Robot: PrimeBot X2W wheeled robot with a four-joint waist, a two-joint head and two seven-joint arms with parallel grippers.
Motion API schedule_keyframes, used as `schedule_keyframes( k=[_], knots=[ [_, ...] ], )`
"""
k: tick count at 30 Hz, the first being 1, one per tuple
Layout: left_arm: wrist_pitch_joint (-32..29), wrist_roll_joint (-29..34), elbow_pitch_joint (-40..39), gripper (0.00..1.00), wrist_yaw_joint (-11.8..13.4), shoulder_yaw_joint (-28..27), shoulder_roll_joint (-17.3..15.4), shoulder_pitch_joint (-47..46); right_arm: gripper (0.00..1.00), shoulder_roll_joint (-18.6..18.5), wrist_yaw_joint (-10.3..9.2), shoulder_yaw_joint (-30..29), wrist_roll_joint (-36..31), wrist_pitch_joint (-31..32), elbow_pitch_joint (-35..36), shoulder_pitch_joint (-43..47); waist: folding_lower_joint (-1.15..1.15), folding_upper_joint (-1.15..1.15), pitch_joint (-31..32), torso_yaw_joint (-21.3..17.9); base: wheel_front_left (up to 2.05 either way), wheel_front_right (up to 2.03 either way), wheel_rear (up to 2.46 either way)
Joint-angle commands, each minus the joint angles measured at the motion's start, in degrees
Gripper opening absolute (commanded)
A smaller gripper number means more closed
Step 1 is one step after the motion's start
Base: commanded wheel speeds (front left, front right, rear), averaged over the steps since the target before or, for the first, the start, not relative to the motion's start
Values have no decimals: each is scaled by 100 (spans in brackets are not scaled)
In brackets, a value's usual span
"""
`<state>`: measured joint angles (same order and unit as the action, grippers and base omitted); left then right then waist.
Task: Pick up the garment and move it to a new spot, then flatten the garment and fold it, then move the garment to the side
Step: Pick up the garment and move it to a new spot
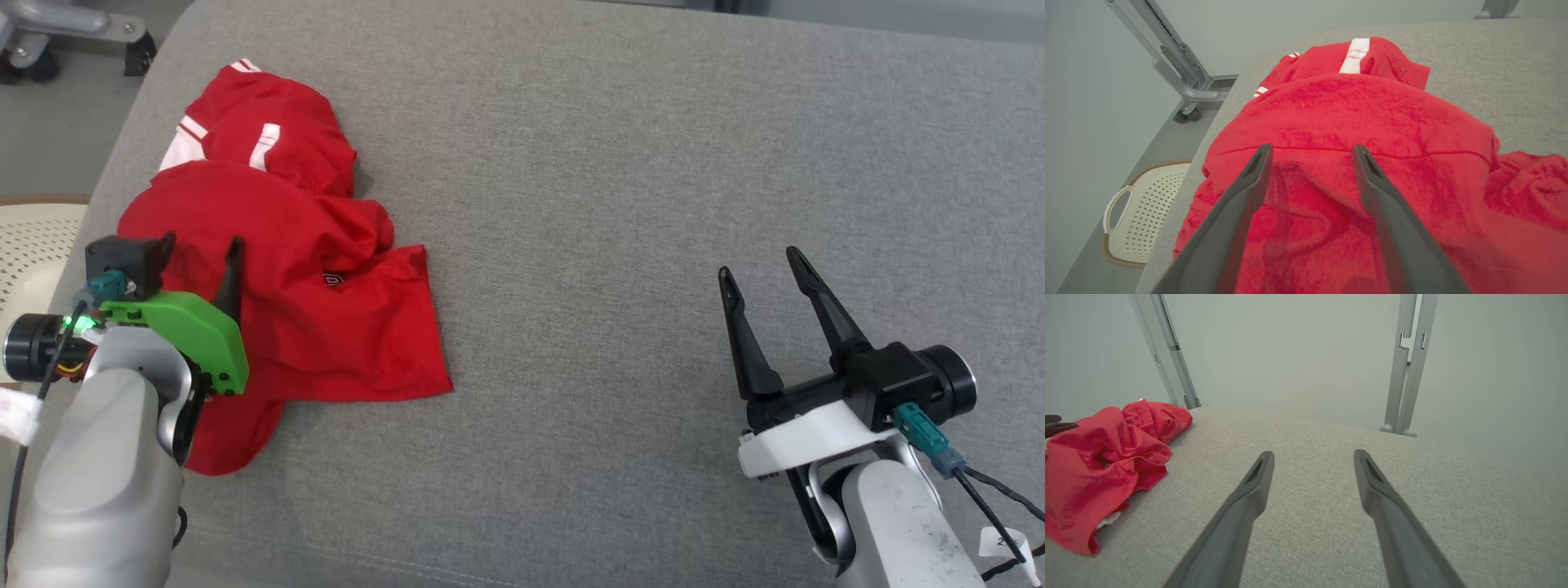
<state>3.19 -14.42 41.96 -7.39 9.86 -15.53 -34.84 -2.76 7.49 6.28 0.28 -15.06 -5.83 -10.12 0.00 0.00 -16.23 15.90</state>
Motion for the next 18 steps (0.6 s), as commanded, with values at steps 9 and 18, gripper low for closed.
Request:
schedule_keyframes(
  k=[9, 18],
  knots=[
    [-634, -537, 1002, 100, -10, 588, -440, -712, 100, -21, 1, -133, 62, -18, 58, -169, 0, 0, -411, -422, 0, 0, 0],
    [-399, -842, 1418, 0, -10, 917, -563, -835, 100, -22, 1, -111, 83, -18, -28, -109, 0, 0, -295, -439, 0, 0, 0]
  ],
)
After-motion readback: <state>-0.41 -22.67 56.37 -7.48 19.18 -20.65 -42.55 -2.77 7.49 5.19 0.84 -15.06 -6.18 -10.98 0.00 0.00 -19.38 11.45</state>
